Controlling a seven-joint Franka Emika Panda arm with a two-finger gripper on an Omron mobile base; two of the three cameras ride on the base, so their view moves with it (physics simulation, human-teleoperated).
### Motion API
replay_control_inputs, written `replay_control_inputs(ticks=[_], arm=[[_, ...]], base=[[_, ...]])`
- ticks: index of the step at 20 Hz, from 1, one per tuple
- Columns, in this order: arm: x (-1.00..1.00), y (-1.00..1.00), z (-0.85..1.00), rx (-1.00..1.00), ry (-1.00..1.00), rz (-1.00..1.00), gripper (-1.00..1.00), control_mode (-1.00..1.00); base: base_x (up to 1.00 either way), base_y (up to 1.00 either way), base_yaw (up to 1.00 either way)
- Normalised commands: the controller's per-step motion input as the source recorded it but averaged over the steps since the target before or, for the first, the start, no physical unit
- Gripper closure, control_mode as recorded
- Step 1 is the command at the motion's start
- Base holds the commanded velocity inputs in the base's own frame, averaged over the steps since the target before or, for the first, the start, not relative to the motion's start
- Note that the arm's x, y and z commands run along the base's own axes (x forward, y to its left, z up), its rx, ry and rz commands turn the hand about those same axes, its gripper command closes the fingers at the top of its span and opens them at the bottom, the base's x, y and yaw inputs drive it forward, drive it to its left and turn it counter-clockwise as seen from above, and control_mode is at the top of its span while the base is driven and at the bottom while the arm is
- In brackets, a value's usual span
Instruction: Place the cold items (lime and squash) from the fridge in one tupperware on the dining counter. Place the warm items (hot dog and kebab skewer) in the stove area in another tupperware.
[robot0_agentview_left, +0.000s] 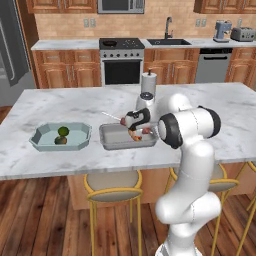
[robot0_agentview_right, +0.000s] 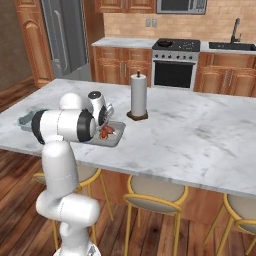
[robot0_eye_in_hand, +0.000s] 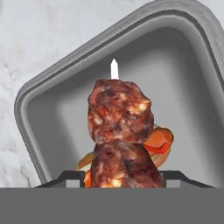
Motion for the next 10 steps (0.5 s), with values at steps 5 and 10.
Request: replay_control_inputs(ticks=[5, 10], arm=[[0.08, 0.43, -0.16, 0.00, 0.00, 0.00, 1.00, -1.00], [0.00, -0.09, -0.44, 0.04, 0.00, 0.00, 1.00, -1.00]], base=[[0.00, 0.00, 0.00], [0.00, 0.00, 0.00]])
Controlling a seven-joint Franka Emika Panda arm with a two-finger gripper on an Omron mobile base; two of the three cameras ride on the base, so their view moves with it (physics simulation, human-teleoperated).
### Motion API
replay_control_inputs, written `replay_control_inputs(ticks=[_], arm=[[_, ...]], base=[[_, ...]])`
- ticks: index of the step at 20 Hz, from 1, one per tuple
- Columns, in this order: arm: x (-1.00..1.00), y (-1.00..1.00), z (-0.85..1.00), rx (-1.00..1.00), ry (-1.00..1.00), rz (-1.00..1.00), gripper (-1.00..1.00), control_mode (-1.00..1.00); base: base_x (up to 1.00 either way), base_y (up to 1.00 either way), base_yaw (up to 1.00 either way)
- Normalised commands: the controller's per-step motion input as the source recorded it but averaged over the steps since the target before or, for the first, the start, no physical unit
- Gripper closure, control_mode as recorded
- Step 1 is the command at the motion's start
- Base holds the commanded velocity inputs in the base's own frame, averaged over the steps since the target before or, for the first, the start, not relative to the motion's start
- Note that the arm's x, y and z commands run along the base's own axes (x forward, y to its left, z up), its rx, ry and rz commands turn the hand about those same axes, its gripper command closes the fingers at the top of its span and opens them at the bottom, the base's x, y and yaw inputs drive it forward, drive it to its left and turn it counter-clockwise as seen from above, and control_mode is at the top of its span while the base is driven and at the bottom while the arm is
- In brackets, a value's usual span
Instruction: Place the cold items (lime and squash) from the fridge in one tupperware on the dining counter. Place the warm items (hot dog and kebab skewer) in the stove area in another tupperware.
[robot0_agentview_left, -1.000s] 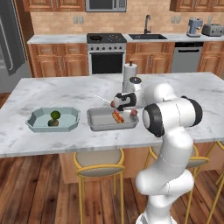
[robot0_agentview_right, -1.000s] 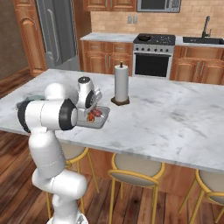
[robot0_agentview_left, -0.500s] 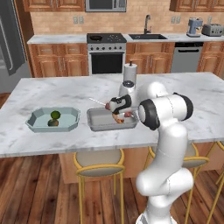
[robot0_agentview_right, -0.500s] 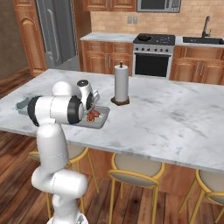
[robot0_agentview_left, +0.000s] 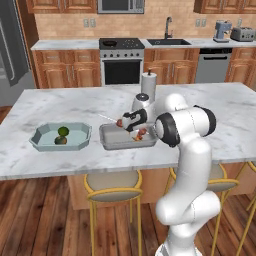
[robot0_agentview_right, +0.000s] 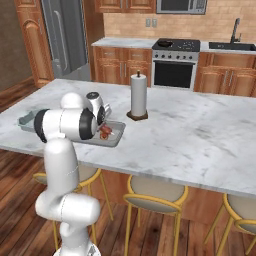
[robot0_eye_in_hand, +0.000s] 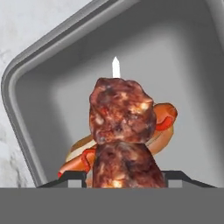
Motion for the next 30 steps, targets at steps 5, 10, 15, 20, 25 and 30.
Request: replay_control_inputs(ticks=[5, 10, 15, 20, 25, 30], arm=[[0.00, -0.26, -0.28, 0.09, -0.04, -0.01, -1.00, -1.00], [-0.23, -0.07, -0.01, 0.09, -0.14, 0.00, -1.00, -1.00], [-0.70, 0.12, 0.31, 0.01, -0.21, 0.00, -1.00, -1.00], [-0.84, 0.13, 0.72, 0.00, -0.19, 0.00, -1.00, -1.00], [-0.87, 0.00, 1.00, 0.00, -0.11, 0.00, -1.00, -1.00], [-0.93, 0.00, 0.99, 0.00, 0.00, 0.01, -1.00, -1.00]], base=[[0.00, 0.00, 0.00], [0.00, 0.00, 0.00], [0.00, 0.00, 0.00], [0.00, 0.00, 0.00], [0.00, 0.00, 0.00], [0.00, 0.00, 0.00]])
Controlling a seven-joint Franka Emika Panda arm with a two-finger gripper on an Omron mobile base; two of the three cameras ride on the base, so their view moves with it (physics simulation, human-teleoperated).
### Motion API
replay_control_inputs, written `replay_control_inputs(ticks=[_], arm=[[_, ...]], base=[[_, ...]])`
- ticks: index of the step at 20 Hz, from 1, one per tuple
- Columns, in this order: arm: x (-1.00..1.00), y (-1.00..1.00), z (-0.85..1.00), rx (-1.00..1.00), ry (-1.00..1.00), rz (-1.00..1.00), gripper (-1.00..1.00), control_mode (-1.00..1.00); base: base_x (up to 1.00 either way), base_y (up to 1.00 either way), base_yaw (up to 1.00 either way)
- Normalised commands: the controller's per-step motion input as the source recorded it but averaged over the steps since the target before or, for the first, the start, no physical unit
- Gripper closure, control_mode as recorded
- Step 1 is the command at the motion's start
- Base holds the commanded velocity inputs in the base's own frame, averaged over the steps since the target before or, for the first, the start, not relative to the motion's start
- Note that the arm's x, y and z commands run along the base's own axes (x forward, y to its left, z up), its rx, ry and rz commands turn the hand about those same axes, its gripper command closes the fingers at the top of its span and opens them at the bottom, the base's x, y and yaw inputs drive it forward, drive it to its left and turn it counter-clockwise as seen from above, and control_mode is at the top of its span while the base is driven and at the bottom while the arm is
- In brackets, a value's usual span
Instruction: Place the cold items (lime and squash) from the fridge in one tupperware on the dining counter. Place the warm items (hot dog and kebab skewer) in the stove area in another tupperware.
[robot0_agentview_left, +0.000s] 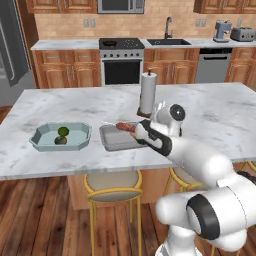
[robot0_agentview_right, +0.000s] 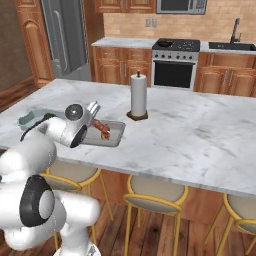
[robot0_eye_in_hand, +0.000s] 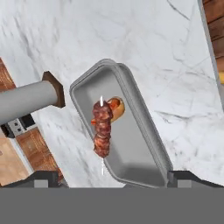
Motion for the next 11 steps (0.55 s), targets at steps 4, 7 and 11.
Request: replay_control_inputs(ticks=[4, 7, 11], arm=[[-1.00, -0.01, 0.96, 0.00, 0.12, 0.00, -1.00, -1.00], [-1.00, -0.01, 0.93, 0.00, 0.18, 0.00, -1.00, -1.00], [-1.00, -0.03, 0.62, -0.01, 0.31, 0.00, -1.00, -1.00]], base=[[0.00, 0.00, 0.00], [0.00, 0.00, 0.00], [0.00, 0.00, 0.00]])
